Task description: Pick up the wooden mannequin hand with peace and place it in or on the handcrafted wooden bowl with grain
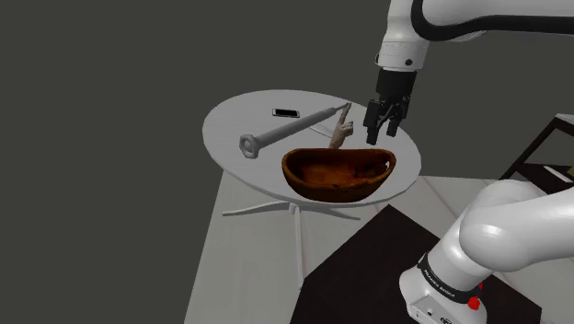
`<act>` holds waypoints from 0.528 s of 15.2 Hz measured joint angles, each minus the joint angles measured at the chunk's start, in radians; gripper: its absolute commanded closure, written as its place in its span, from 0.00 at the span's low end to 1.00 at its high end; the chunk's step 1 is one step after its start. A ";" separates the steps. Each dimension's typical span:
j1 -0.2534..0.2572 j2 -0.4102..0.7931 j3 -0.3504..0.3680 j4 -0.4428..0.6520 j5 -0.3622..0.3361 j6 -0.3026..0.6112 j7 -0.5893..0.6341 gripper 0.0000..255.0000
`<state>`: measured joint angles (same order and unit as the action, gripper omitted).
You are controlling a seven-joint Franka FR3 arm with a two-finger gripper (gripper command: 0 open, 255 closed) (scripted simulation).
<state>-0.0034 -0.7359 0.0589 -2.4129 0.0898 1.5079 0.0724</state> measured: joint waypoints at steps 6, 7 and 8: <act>-0.013 0.052 -0.059 -0.025 -0.064 0.131 -0.118 0.00; -0.017 0.071 -0.074 -0.021 -0.078 0.161 -0.147 0.00; -0.017 0.091 -0.084 -0.028 -0.088 0.201 -0.171 0.00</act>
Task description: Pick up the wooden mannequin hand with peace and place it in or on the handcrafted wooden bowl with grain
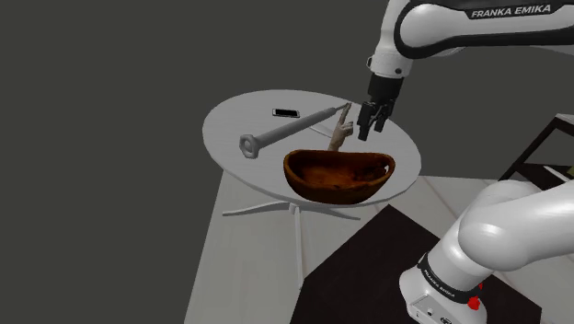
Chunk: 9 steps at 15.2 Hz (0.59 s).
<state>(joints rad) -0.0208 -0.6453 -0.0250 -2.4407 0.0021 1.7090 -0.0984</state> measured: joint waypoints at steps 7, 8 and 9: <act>-0.012 0.156 -0.107 0.039 -0.062 0.227 -0.203 0.00; -0.013 0.174 -0.121 0.049 -0.066 0.251 -0.231 0.00; -0.011 0.201 -0.133 0.061 -0.066 0.282 -0.257 0.00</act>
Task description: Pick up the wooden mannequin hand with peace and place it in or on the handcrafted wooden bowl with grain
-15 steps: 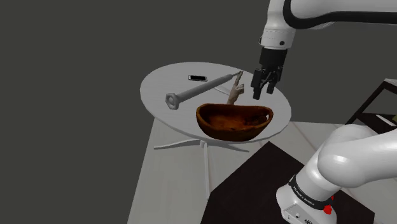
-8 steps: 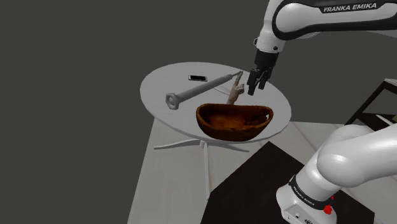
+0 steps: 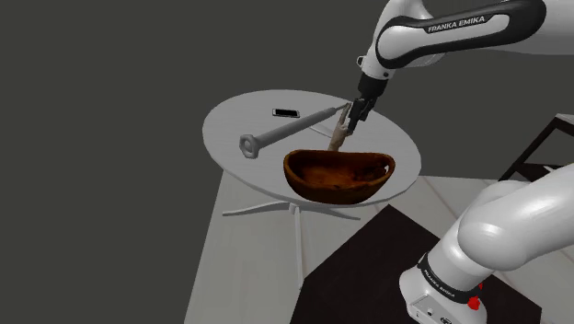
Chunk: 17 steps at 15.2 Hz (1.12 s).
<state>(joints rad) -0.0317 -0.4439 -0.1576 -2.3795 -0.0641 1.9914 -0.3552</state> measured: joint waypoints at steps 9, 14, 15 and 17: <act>0.004 0.103 -0.039 -0.012 0.005 0.156 -0.077 0.00; 0.005 0.115 -0.041 -0.023 0.006 0.180 -0.079 0.00; 0.005 0.115 -0.041 -0.023 0.006 0.181 -0.079 0.00; 0.005 0.115 -0.041 -0.023 0.006 0.181 -0.079 1.00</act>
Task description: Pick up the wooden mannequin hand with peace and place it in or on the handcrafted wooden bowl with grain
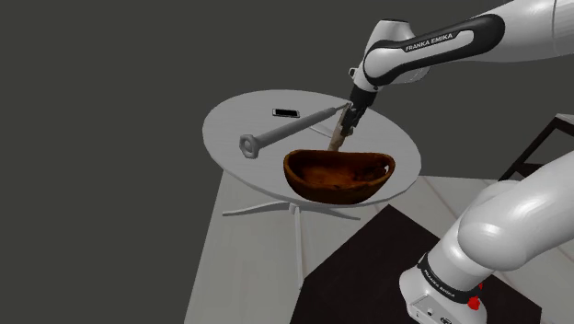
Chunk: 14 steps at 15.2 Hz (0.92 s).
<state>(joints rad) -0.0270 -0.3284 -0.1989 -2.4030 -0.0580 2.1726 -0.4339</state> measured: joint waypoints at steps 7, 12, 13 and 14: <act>0.000 -0.001 0.000 0.001 0.000 0.000 0.000 1.00; -0.001 -0.007 0.001 0.012 -0.001 -0.019 0.000 1.00; 0.000 -0.010 0.002 0.020 -0.001 -0.030 0.001 1.00; -0.001 -0.014 0.002 0.030 -0.001 -0.044 0.000 1.00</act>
<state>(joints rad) -0.0277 -0.3424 -0.1969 -2.3732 -0.0590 2.1290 -0.4335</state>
